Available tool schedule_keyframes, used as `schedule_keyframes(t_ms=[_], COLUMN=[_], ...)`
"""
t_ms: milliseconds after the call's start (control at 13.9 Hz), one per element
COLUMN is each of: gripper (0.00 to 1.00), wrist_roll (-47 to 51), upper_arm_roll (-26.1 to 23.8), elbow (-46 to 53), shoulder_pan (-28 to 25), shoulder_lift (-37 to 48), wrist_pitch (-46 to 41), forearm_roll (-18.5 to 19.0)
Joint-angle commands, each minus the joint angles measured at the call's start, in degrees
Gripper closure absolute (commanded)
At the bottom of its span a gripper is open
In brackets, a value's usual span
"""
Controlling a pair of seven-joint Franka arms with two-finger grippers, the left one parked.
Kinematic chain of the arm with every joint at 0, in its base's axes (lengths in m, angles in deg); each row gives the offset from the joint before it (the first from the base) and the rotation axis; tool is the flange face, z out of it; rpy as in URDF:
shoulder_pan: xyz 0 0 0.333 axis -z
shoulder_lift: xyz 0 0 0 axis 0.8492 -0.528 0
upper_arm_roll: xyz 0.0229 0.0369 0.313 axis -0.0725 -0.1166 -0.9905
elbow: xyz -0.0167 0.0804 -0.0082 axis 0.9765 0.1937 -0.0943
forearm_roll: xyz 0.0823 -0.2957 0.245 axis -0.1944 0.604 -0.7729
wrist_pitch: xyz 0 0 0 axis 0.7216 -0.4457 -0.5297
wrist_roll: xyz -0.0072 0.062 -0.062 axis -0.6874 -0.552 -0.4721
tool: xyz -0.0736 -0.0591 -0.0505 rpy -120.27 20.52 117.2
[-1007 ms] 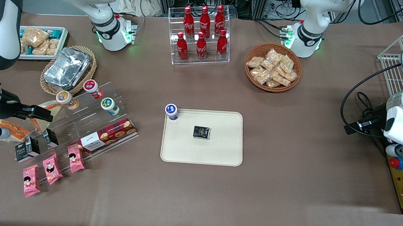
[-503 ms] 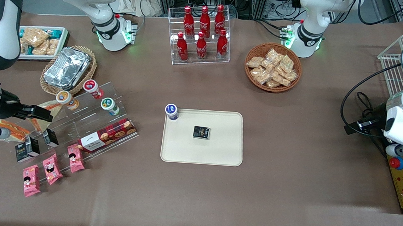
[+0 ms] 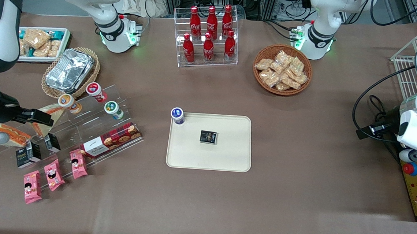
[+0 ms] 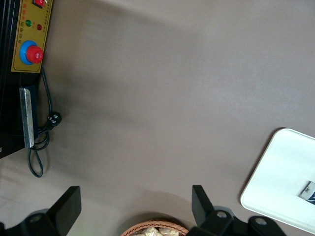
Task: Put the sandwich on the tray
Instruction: 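Move the right gripper over the wrapped sandwiches on the acrylic stand, then lower the right gripper and close it on a wrapped sandwich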
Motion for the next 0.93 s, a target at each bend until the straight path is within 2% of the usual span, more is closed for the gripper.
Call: schedule_keyframes(t_ms=[0,144,359,647,719,863], gripper=[0.02,0.02,0.02,0.02,0.02,0.02], wrist_roll=[0.2,0.7,6.8,7.3,9.9,21.7], upper_arm_roll=[-0.2,0.2,0.9,1.2,1.2,2.6], elbow=[0.4,0.5,0.5,0.7,0.6,0.7], shoulder_pan=[2.2,3.2,4.4,7.6,7.8,8.3], shoulder_lift=[0.8,0.9,0.9,0.5,0.4,0.4], wrist_pitch=[-0.7,-0.6,0.1,0.4,0.4,0.4], forearm_roll=[-1.3,-1.3,-0.7,-0.6,-0.6,-0.8])
